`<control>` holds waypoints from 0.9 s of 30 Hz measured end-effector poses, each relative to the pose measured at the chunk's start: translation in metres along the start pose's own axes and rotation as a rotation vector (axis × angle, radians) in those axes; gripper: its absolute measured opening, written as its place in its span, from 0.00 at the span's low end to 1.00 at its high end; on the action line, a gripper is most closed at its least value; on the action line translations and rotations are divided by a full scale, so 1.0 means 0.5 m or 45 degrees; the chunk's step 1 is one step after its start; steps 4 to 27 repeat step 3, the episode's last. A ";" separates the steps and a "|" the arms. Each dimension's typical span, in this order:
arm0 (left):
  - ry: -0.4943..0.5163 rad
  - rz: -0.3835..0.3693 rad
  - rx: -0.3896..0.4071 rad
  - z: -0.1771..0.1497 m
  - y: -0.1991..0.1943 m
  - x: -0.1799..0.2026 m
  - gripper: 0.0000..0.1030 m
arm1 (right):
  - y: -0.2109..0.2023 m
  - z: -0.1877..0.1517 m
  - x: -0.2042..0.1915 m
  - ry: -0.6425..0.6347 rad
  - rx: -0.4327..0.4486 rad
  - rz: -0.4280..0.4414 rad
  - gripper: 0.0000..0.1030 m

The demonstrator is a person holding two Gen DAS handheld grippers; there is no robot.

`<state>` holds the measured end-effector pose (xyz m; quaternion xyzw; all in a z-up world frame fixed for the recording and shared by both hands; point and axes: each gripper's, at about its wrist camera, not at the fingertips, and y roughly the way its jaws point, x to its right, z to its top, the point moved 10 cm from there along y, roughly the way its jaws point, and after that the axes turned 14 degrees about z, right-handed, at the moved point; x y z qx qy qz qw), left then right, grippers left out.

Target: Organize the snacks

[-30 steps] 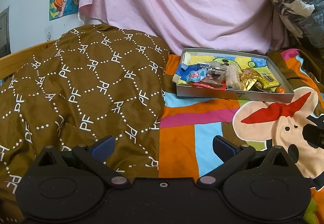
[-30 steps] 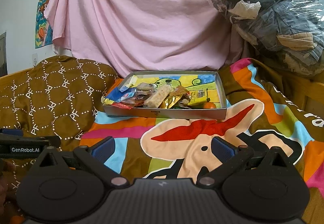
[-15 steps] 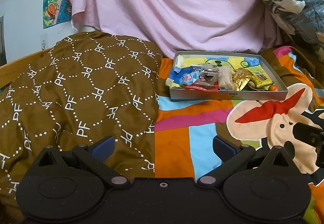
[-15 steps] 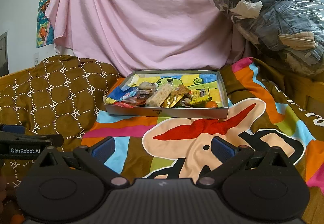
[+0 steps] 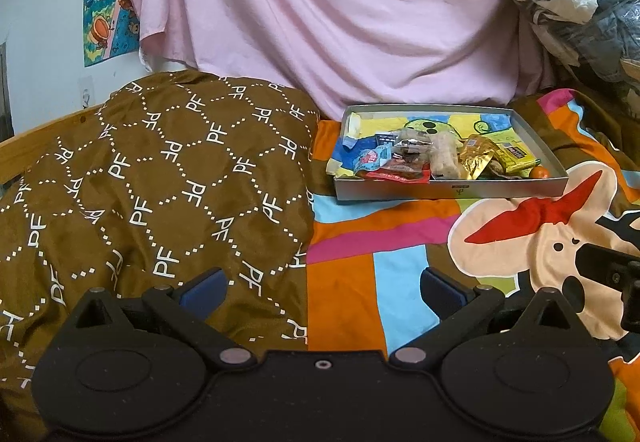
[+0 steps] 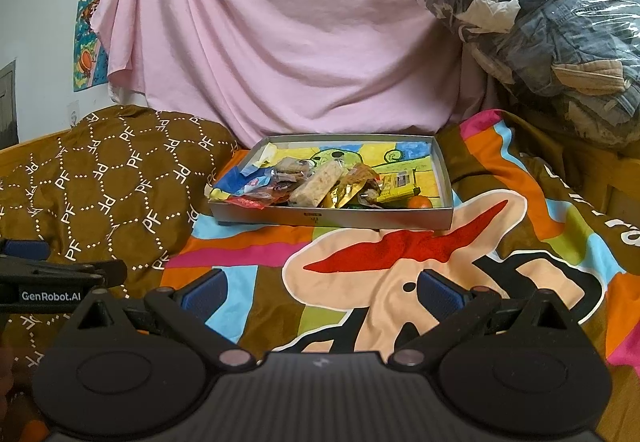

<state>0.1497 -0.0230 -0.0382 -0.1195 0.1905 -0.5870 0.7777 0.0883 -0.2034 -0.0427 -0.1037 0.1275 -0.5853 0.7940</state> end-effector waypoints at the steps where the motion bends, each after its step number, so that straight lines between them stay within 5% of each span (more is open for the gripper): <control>1: 0.000 0.000 -0.002 0.000 0.000 0.000 0.99 | 0.000 0.000 0.000 0.000 0.000 0.000 1.00; 27: 0.001 -0.001 -0.005 -0.001 0.000 0.001 0.99 | 0.000 0.000 0.000 0.000 -0.001 0.001 1.00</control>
